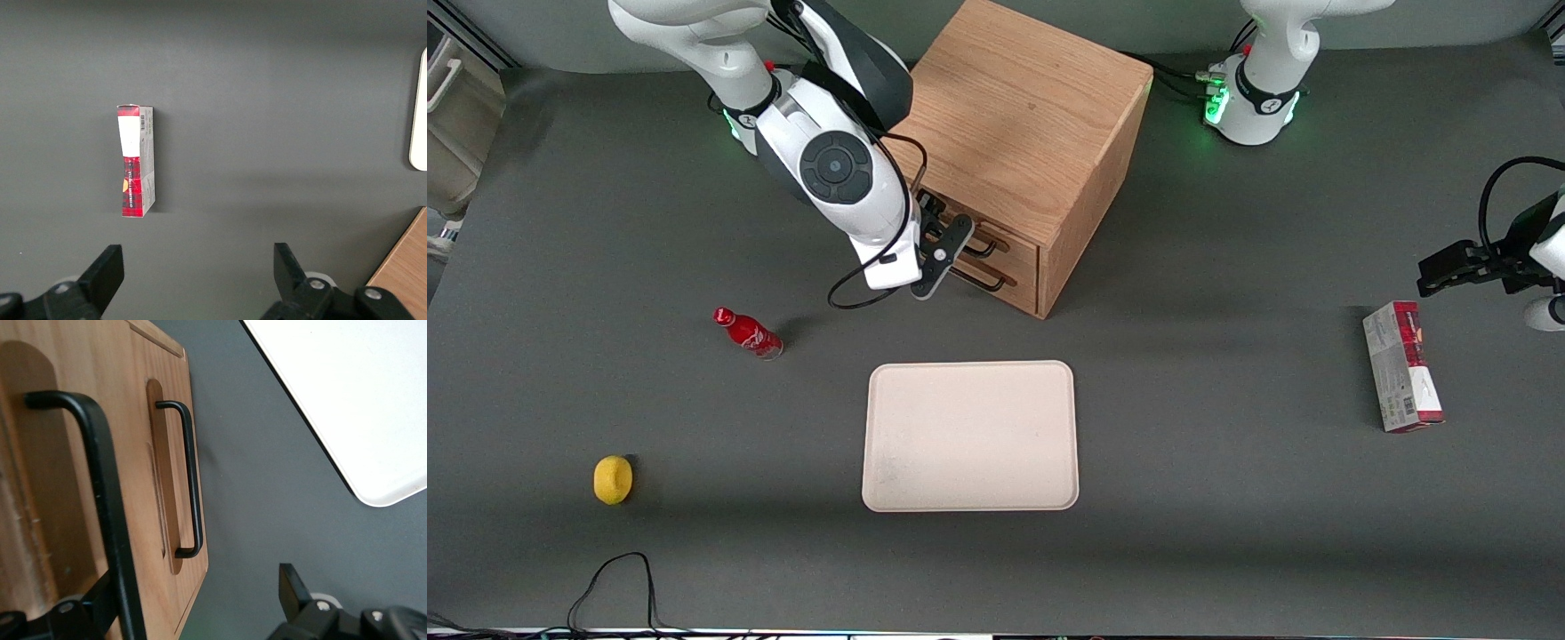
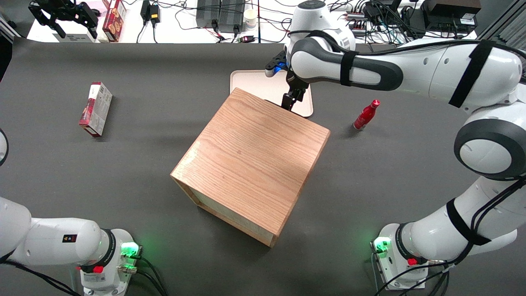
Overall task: Open upper drawer
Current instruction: 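Lower the right gripper and hook the upper drawer's black handle, then pull the handle with the right gripper, sliding the upper drawer out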
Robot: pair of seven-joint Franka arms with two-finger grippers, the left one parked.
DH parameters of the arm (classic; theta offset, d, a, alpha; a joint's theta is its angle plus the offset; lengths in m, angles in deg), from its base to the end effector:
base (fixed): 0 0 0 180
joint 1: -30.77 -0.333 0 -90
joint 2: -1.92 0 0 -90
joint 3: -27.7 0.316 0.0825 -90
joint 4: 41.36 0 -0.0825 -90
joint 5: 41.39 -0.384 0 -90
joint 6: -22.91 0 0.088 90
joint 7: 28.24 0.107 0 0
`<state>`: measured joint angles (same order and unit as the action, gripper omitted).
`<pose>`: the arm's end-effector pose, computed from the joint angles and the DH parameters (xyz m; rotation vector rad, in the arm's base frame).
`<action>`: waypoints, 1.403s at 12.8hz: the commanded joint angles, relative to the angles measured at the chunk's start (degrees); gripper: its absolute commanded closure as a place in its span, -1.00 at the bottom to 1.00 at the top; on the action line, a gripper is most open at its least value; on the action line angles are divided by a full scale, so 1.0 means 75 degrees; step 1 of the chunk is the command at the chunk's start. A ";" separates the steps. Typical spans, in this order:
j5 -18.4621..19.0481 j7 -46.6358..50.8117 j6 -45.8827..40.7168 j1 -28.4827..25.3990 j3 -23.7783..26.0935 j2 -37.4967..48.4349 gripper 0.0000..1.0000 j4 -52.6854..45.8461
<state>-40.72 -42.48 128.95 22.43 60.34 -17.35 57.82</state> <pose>0.4863 0.3839 0.4001 -2.6627 -1.3812 0.2989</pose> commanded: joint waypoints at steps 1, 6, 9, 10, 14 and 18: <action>0.0249 -0.0140 0.0251 -0.0002 -0.0004 -0.0103 -1.00 -0.0017; 0.0765 -0.0140 0.0264 0.0057 -0.0074 -0.0453 -1.00 -0.0530; 0.0906 -0.0105 0.0205 0.0279 -0.0098 -0.0817 -1.00 -0.1152; 0.1080 -0.0117 0.0205 0.0349 -0.0098 -0.0934 -1.00 -0.1293; 0.1375 -0.0361 0.0159 0.0618 -0.0144 -0.1297 -1.00 -0.1831; 0.1293 -0.1158 -0.0157 0.0642 -0.0870 -0.1555 -1.00 -0.2476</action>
<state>-31.75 -47.89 130.35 27.23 55.19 -26.72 43.85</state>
